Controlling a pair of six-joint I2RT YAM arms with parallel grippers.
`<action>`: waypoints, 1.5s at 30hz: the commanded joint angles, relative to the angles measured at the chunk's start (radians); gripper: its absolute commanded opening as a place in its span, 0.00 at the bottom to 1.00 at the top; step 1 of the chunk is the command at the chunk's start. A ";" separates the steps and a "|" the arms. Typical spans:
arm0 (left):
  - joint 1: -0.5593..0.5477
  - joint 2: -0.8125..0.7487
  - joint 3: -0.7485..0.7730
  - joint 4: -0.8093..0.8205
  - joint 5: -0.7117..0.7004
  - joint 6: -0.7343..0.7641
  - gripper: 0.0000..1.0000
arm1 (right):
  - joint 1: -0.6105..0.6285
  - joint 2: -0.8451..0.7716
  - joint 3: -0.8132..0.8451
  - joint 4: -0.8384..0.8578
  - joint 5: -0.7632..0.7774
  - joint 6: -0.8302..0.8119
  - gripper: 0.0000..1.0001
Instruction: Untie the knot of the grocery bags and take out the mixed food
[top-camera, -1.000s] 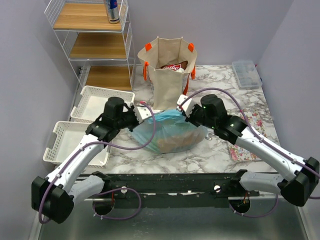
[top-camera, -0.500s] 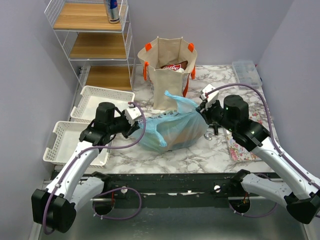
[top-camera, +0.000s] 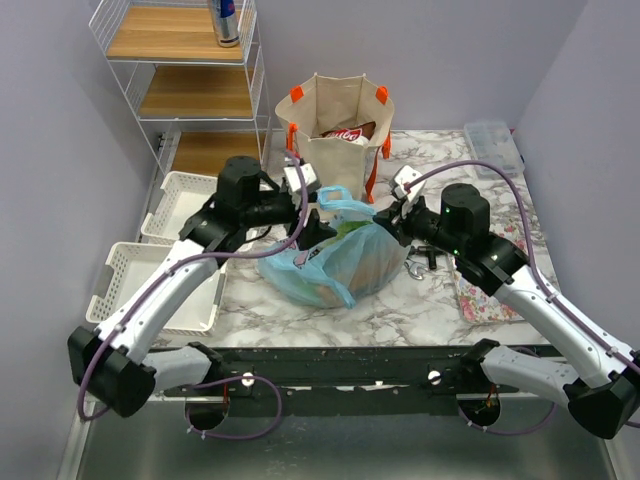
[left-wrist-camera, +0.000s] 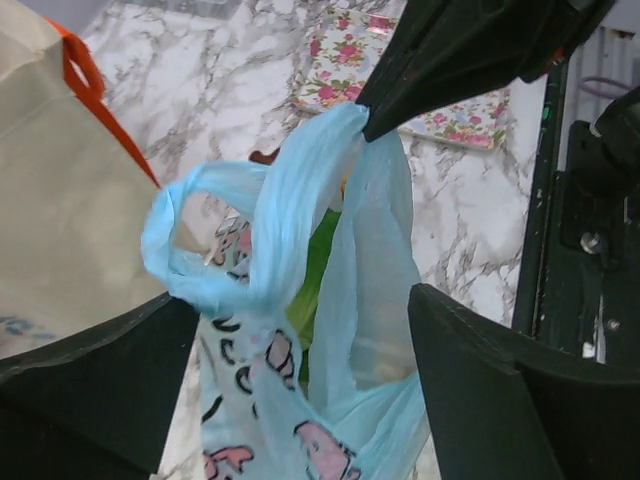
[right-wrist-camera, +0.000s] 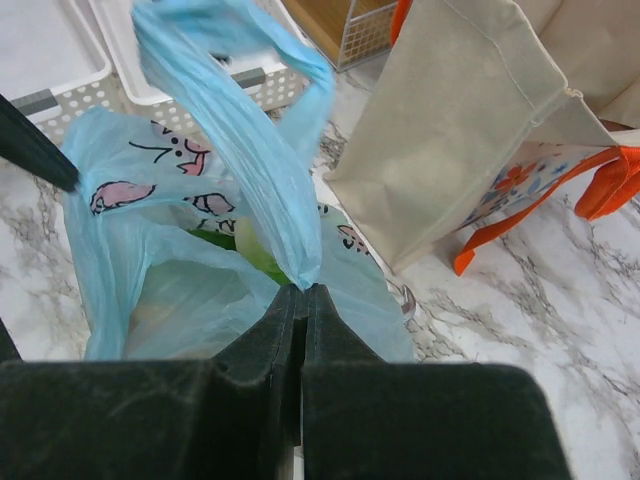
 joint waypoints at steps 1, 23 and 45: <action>-0.047 0.124 -0.018 0.214 0.034 -0.228 0.89 | -0.005 -0.023 0.023 0.059 -0.034 0.013 0.01; 0.041 0.354 -0.037 0.550 0.124 -0.558 0.00 | -0.005 -0.157 -0.014 -0.092 0.183 0.062 0.01; 0.065 0.379 0.075 0.414 0.147 -0.566 0.46 | -0.004 0.006 0.067 -0.042 0.107 0.114 0.82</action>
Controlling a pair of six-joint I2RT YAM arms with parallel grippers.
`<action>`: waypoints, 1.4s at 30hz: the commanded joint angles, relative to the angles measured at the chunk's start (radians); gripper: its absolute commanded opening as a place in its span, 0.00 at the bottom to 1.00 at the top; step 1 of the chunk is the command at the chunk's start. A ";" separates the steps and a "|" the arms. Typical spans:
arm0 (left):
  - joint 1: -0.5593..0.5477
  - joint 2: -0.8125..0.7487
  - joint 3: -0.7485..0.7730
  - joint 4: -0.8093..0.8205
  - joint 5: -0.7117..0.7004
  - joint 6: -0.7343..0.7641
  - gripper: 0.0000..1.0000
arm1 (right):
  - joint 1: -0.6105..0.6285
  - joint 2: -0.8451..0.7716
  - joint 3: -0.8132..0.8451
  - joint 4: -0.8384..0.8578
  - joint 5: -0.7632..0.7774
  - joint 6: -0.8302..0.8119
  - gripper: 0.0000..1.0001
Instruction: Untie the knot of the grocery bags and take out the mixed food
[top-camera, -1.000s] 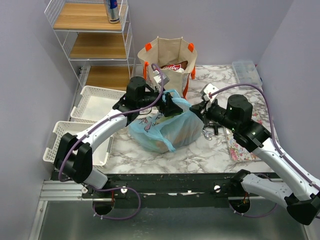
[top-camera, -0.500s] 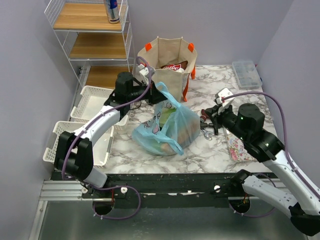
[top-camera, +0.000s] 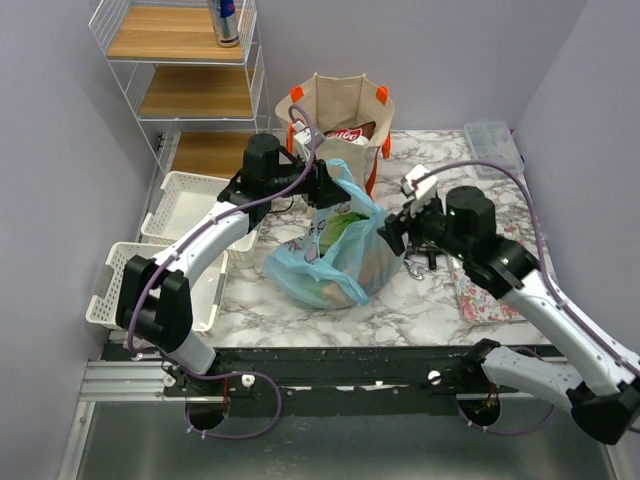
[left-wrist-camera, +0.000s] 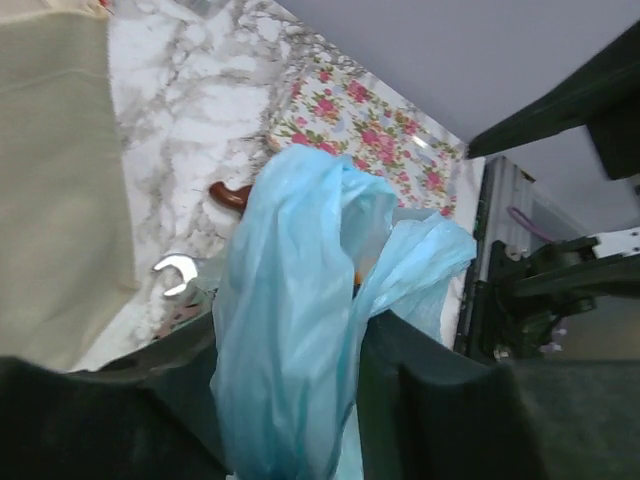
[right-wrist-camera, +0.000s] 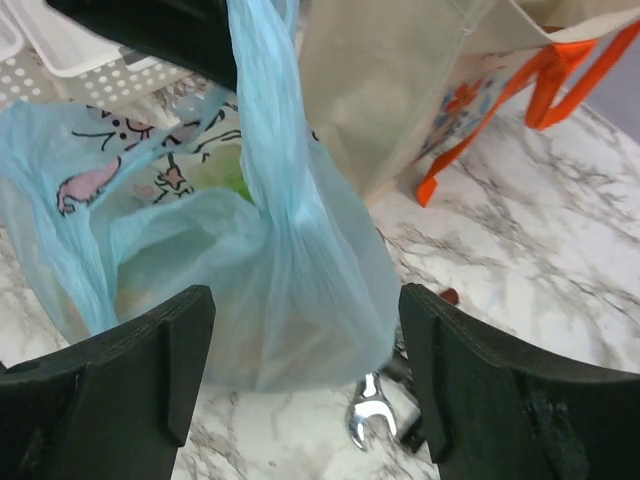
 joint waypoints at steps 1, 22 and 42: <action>-0.014 -0.042 -0.020 0.004 0.013 -0.071 0.56 | 0.002 0.144 0.073 0.151 -0.078 0.092 0.83; 0.056 -0.022 -0.047 -0.097 -0.171 0.045 0.00 | 0.024 0.138 -0.039 0.057 0.422 0.125 0.29; 0.174 0.121 0.207 -0.354 -0.232 0.236 0.00 | 0.002 -0.003 0.019 -0.059 0.288 0.082 0.01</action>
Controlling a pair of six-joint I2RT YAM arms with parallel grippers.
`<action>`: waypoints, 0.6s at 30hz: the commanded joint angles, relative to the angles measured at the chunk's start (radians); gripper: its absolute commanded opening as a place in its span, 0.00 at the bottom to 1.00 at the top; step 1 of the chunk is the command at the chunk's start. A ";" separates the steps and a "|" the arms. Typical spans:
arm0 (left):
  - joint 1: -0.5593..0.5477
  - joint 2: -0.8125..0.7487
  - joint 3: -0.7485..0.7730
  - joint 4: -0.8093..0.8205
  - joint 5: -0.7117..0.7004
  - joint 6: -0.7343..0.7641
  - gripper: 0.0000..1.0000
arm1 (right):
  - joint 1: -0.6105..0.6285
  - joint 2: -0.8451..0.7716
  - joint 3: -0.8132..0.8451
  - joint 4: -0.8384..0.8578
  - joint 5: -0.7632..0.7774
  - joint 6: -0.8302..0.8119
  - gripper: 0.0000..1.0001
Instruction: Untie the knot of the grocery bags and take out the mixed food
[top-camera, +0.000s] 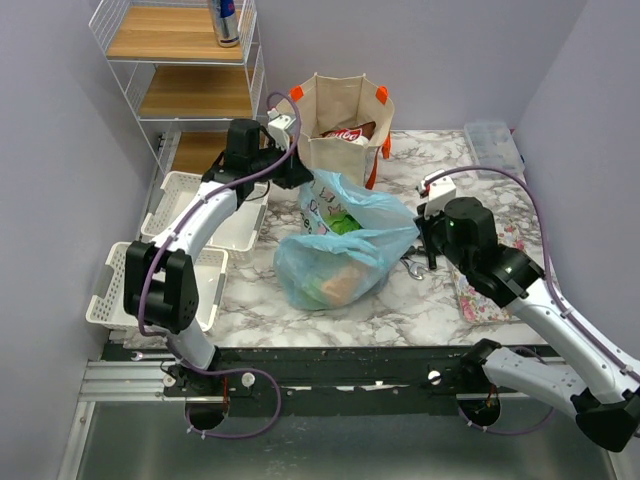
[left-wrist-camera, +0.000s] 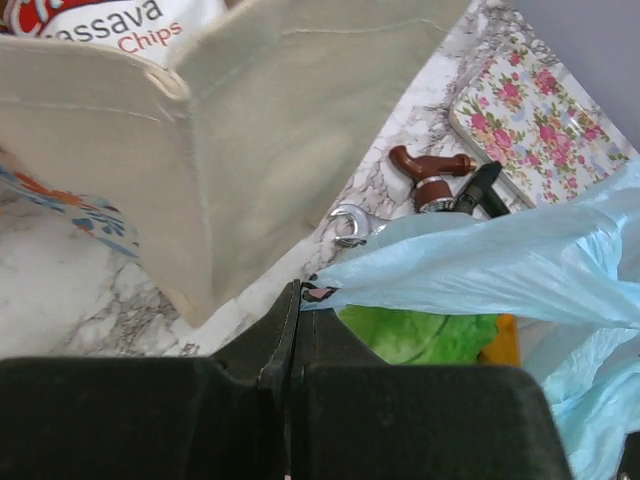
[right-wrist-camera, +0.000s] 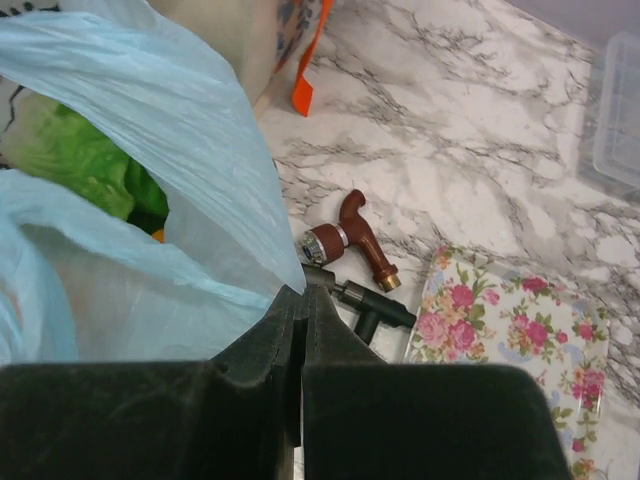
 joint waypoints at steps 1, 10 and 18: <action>0.042 0.047 0.117 -0.141 -0.086 0.093 0.00 | -0.010 -0.033 0.060 0.020 -0.138 -0.037 0.01; 0.091 -0.174 -0.082 -0.173 -0.063 0.199 0.00 | -0.013 -0.002 0.105 0.119 -0.140 -0.093 0.01; 0.168 -0.234 -0.119 -0.216 -0.256 0.183 0.00 | -0.155 0.151 0.106 0.295 -0.203 -0.158 0.01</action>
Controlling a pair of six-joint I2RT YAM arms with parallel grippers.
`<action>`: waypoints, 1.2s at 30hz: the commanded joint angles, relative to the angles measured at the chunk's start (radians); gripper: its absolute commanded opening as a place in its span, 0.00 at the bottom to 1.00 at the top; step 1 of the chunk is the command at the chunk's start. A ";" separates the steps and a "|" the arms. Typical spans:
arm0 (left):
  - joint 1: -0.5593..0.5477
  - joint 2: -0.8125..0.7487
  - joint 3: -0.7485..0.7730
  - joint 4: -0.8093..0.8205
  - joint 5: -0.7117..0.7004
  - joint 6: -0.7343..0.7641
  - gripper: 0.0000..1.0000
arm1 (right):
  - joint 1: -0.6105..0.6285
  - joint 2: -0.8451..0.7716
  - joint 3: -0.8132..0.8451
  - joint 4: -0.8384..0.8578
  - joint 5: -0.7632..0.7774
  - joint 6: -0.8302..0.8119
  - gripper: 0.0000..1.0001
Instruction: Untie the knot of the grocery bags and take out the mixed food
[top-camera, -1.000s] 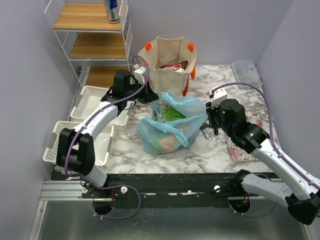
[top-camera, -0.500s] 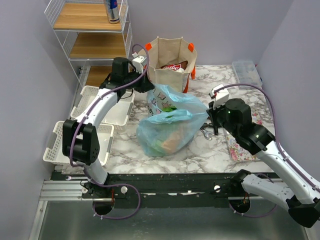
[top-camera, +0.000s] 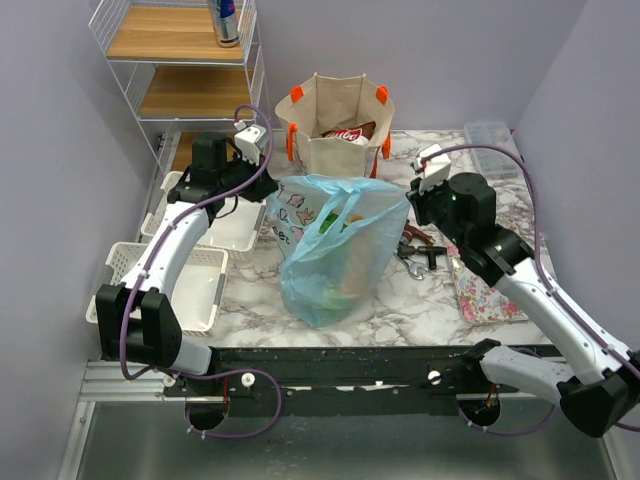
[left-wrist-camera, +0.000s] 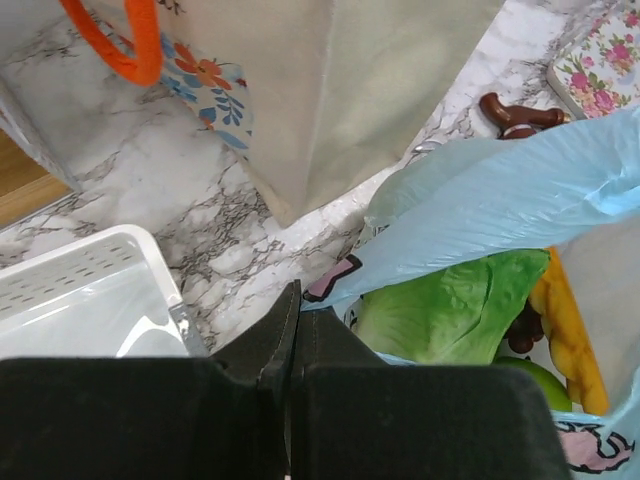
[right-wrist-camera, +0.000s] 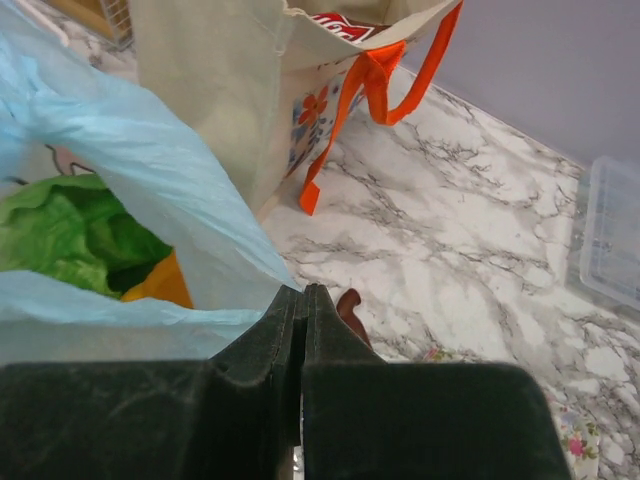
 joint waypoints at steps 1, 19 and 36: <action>0.055 -0.033 -0.025 -0.030 -0.137 0.025 0.00 | -0.112 0.100 0.039 0.135 -0.048 -0.038 0.01; 0.028 -0.171 0.203 -0.635 0.401 0.698 0.78 | -0.164 0.127 0.289 -0.368 -0.785 -0.208 0.88; -0.169 0.226 0.311 -0.376 0.103 0.238 0.76 | -0.127 0.311 0.284 -0.129 -0.870 -0.113 0.86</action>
